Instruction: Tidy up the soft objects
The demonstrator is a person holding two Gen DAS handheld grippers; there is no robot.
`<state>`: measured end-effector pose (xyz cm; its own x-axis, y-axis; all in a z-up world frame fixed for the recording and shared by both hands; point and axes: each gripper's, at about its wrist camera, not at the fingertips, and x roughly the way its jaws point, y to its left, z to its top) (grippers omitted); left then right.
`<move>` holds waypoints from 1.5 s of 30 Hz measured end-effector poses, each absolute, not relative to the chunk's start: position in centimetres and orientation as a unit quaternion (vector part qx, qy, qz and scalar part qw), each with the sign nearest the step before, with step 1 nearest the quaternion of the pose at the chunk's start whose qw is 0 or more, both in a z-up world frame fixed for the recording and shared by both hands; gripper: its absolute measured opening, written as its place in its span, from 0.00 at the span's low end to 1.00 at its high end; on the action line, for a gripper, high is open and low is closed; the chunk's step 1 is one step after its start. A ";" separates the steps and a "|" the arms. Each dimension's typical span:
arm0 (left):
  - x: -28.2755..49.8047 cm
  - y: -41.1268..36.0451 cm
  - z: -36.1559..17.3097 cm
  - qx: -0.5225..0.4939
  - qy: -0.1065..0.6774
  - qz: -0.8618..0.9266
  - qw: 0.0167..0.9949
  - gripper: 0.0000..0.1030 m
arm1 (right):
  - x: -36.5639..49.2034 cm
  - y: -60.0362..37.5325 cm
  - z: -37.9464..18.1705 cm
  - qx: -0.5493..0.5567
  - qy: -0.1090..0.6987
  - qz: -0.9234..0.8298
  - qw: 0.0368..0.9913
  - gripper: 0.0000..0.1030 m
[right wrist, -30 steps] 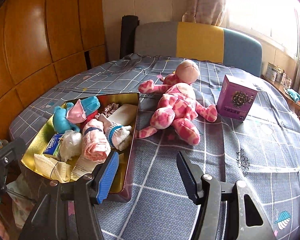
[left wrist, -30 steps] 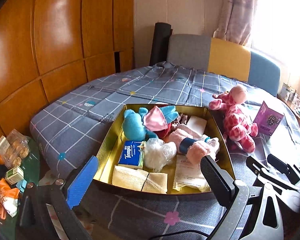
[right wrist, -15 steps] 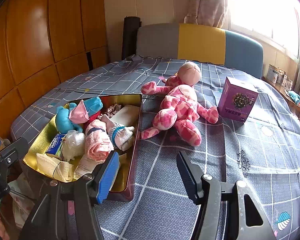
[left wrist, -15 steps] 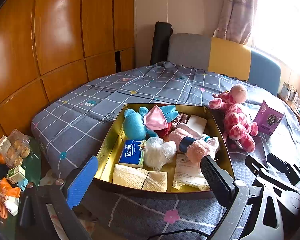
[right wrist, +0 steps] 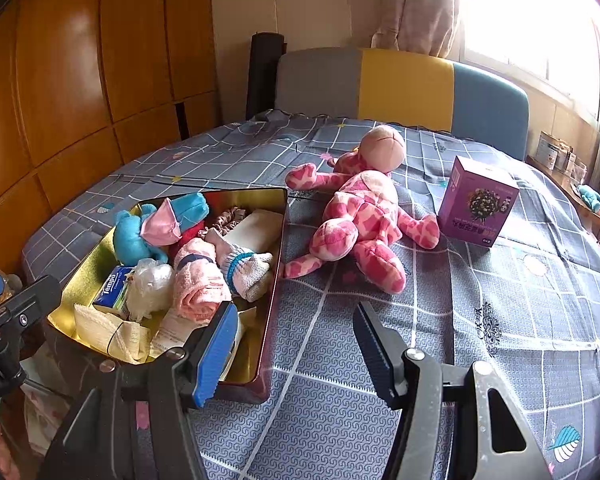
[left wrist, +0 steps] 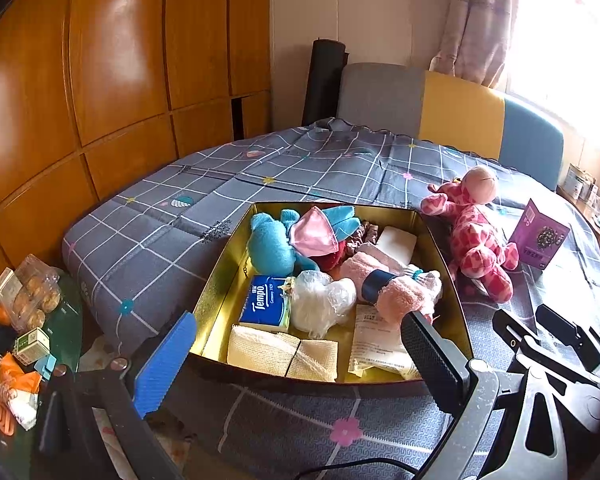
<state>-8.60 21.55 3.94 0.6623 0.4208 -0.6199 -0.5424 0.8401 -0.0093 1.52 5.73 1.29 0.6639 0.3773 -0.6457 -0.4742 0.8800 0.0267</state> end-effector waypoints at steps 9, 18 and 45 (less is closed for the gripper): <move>-8.6 21.4 3.9 -0.094 0.315 0.267 0.906 1.00 | 1.4 5.7 1.3 -0.072 0.336 0.235 0.909 0.59; -8.7 21.5 3.7 -0.097 0.317 0.266 0.905 1.00 | 1.4 5.8 1.1 -0.071 0.339 0.236 0.908 0.59; -8.7 21.5 3.7 -0.097 0.318 0.270 0.904 1.00 | 1.3 5.9 0.8 -0.072 0.344 0.238 0.905 0.59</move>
<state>-8.69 21.48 3.73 0.6518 0.4257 -0.6277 -0.5490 0.8358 -0.0033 1.31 5.88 0.79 0.6501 0.3819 -0.6569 -0.4810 0.8761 0.0332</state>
